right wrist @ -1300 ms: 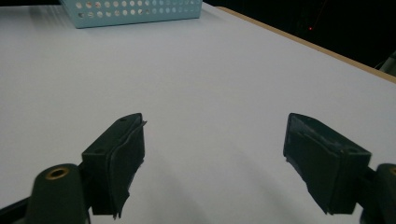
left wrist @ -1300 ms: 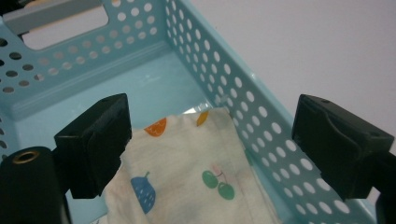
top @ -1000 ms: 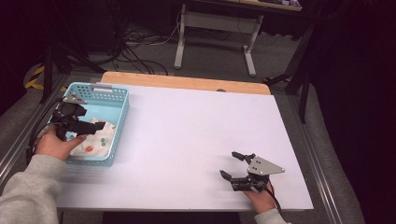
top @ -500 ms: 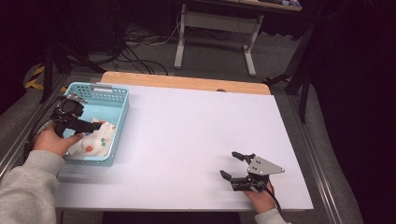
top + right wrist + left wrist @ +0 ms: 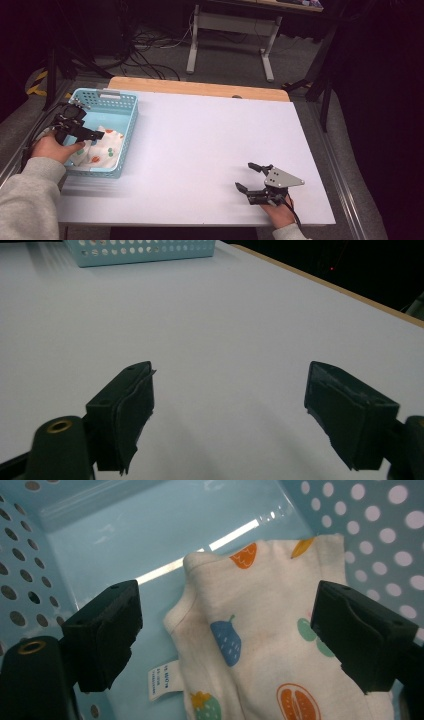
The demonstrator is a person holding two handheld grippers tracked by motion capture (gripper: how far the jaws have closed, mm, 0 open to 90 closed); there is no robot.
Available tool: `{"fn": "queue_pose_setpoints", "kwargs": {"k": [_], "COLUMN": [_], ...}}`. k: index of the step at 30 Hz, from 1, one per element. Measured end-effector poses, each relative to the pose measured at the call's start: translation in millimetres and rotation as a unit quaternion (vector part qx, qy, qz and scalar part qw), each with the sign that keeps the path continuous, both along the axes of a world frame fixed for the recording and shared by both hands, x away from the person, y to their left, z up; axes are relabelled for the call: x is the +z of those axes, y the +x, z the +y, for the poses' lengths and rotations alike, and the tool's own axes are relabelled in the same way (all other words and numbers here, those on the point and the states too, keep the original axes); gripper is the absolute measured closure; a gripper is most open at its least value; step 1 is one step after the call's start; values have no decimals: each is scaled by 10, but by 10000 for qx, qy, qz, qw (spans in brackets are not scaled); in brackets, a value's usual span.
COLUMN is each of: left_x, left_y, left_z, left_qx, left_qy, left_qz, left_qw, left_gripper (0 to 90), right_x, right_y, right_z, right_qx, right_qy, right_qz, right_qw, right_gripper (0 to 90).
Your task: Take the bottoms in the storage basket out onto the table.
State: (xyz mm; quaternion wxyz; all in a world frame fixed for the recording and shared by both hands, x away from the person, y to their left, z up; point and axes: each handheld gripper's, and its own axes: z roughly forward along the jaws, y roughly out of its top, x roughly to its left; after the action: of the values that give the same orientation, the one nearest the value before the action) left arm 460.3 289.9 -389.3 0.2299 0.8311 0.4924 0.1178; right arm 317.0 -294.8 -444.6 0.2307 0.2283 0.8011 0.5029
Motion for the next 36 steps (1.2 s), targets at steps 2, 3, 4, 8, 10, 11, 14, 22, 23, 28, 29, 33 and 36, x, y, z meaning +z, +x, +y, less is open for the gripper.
{"fn": "queue_pose_setpoints", "kwargs": {"k": [2, 3, 4, 8, 10, 11, 14, 22, 23, 28, 29, 33, 36], "left_x": [-26, -26, -41, -87, -117, -129, -194, -301, -301, -340, -352, -364, -393], "left_y": [20, 20, 38, 91, 120, 135, 184, 243, 243, 259, 261, 276, 292], "left_z": [0, 0, 1, -7, -12, -10, -19, -46, -46, -44, -46, -42, -35], "left_qx": [-10, -10, -12, -48, -76, -95, -123, -179, -179, -133, -134, -165, -105], "left_qy": [32, 32, 54, 120, 155, 207, 255, 369, 369, 422, 395, 431, 410], "left_qz": [125, 125, 206, 409, 499, 555, 729, 1079, 1079, 1283, 1292, 1339, 1396], "left_qw": [9999, 9999, 9998, 9991, 9986, 9982, 9969, 9933, 9933, 9907, 9907, 9899, 9893], "left_gripper": [148, 151, 151, 153, 153, 156, 159, 158, 158, 157, 157, 167, 171], "right_x": [-2, -2, -3, -6, -6, -7, -7, -8, -8, -8, -8, -8, -8], "right_y": [6, 6, 8, 1, 2, 5, 6, 10, 10, 9, 9, 10, 9], "right_z": [5, 5, 9, 24, 25, 27, 28, 33, 33, 34, 34, 33, 34], "right_qx": [21, 21, 30, 35, 40, 39, 36, 16, 16, 16, 16, 16, 15], "right_qy": [-27, -27, -42, -111, -117, -114, -129, -149, -149, -158, -158, -149, -154], "right_qz": [9, 9, 13, -16, -12, -4, -3, 16, 16, 17, 17, 17, 15], "right_qw": [10000, 10000, 10000, 9999, 9999, 9999, 9999, 9999, 9999, 9999, 9999, 9999, 9999], "right_gripper": [200, 200, 200, 199, 199, 199, 199, 195, 195, 196, 196, 196, 196]}}
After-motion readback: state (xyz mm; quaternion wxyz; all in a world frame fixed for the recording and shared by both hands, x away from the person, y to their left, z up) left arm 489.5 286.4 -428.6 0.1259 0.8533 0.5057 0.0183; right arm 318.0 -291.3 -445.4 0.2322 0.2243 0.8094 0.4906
